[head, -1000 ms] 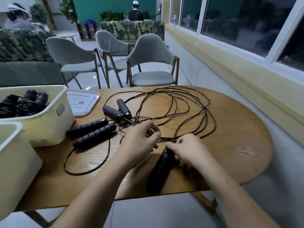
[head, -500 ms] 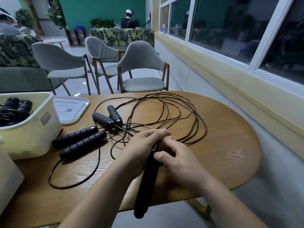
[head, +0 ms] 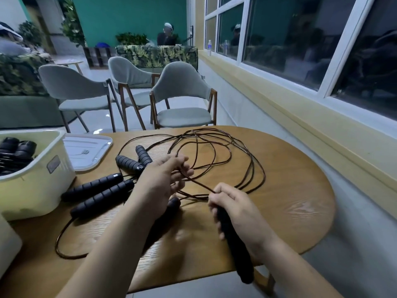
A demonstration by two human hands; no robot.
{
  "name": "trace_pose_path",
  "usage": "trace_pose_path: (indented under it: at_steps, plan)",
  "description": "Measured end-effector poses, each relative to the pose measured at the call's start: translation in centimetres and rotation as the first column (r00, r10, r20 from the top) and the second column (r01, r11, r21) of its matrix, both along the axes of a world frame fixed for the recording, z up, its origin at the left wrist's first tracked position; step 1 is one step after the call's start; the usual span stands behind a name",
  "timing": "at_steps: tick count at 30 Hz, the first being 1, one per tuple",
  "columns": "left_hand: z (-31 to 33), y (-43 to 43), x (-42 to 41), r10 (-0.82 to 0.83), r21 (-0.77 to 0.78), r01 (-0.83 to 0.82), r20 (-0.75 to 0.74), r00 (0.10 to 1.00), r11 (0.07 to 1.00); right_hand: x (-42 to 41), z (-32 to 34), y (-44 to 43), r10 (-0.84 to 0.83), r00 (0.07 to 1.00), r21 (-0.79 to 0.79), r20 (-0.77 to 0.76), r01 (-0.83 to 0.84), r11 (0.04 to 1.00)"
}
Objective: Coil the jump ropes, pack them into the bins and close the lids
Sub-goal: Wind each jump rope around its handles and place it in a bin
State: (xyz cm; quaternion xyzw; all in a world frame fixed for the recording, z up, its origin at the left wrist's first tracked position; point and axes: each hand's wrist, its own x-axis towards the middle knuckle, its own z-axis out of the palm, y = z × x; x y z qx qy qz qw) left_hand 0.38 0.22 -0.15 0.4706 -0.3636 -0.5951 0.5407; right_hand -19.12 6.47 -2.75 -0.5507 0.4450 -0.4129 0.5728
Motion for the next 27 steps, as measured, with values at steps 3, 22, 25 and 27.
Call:
trace_pose_path:
  at_steps: [3, 22, 25, 27]
  plan:
    - [-0.3, 1.2, -0.1, -0.048, -0.052, 0.063, 0.249, 0.967, 0.997, -0.9, -0.2, -1.3, -0.164, 0.986, -0.075, -0.033, 0.161, 0.984]
    - [-1.0, 6.2, -2.5, -0.699, 0.244, 0.658, 0.329, 0.635, 0.712, -1.3, 0.0, -2.4, 0.017, 0.998, 0.159, 0.067, -0.028, 0.987]
    - [-1.2, 5.9, -2.1, -0.699, 0.261, 0.653, 0.359, 0.618, 0.711, -1.3, 0.0, -2.4, 0.065, 0.995, 0.148, 0.071, -0.075, 0.986]
    - [-1.4, 6.0, -2.3, -0.731, 0.272, 0.686, 0.371, 0.573, 0.676, -1.2, -0.2, -2.4, 0.007, 0.999, 0.196, 0.043, -0.016, 0.980]
